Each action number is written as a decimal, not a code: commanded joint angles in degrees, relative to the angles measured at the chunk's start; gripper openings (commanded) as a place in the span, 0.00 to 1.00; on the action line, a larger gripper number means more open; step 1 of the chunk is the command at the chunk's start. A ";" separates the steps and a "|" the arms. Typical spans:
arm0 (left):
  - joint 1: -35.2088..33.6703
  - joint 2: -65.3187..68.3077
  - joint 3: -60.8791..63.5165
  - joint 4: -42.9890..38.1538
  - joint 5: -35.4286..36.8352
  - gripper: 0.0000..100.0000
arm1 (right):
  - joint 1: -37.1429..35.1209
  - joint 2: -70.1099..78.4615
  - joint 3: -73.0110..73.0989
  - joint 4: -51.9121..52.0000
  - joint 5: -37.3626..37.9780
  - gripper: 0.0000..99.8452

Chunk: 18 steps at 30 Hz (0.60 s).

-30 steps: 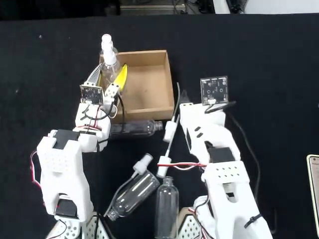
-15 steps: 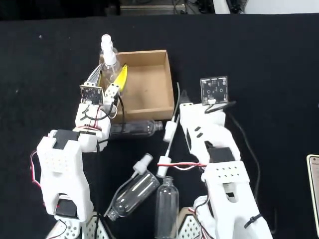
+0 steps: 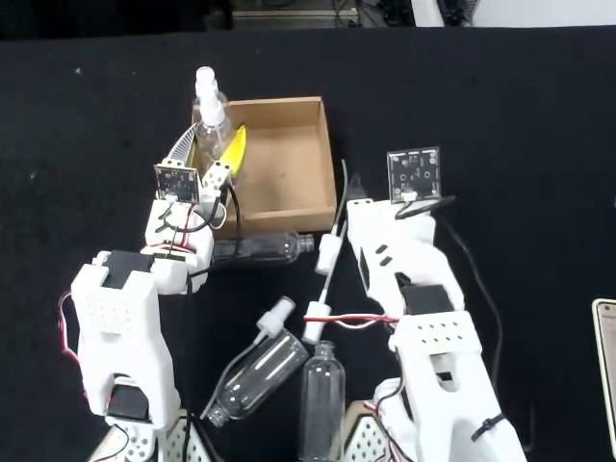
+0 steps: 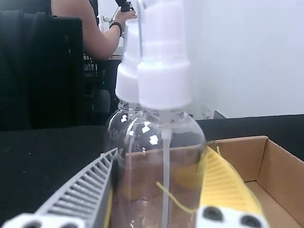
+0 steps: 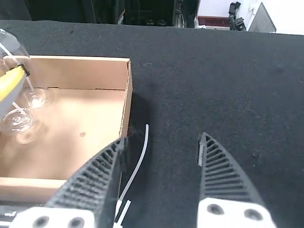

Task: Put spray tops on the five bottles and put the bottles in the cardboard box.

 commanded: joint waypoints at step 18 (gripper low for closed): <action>-1.71 -0.88 0.75 -0.62 0.35 0.35 | 1.58 -1.98 -0.22 -1.76 -0.09 0.21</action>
